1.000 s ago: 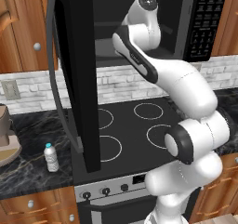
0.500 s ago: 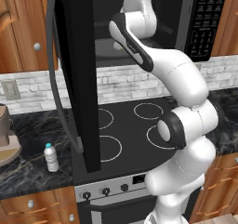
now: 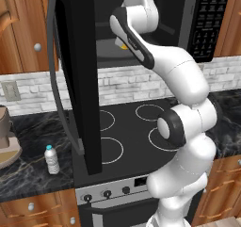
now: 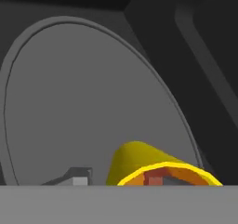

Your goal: Place the microwavable item in the microwave. Then, close the microwave door and press the start button.

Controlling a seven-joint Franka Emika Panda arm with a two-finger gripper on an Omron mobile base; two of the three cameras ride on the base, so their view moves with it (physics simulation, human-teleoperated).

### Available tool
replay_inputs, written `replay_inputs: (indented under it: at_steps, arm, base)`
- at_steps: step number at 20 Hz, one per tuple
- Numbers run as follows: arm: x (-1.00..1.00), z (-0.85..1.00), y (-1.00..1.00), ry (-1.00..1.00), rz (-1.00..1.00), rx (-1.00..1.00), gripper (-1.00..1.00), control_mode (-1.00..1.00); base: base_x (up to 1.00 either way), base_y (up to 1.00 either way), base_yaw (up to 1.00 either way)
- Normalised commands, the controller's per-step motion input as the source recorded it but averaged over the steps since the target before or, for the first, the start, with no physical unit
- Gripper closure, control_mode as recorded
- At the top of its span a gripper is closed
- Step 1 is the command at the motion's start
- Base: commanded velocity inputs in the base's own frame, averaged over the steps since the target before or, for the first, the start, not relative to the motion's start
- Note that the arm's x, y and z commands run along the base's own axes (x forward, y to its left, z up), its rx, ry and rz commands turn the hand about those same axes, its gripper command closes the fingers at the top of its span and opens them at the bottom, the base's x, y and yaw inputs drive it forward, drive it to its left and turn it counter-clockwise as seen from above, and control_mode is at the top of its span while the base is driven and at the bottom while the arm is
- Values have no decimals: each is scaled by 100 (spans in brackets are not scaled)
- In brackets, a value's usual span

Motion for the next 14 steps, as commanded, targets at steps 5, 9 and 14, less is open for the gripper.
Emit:
replay_inputs:
  at_steps: [5,9,14]
  arm:
    - [0,0,0,-14,0,-2,-100,-100]
    - [0,0,-7,-15,1,-1,-100,-100]
    - [5,0,-9,-13,3,0,-100,-100]
  base:
    - [0,0,0]
    - [0,0,0]
    - [0,0,0]
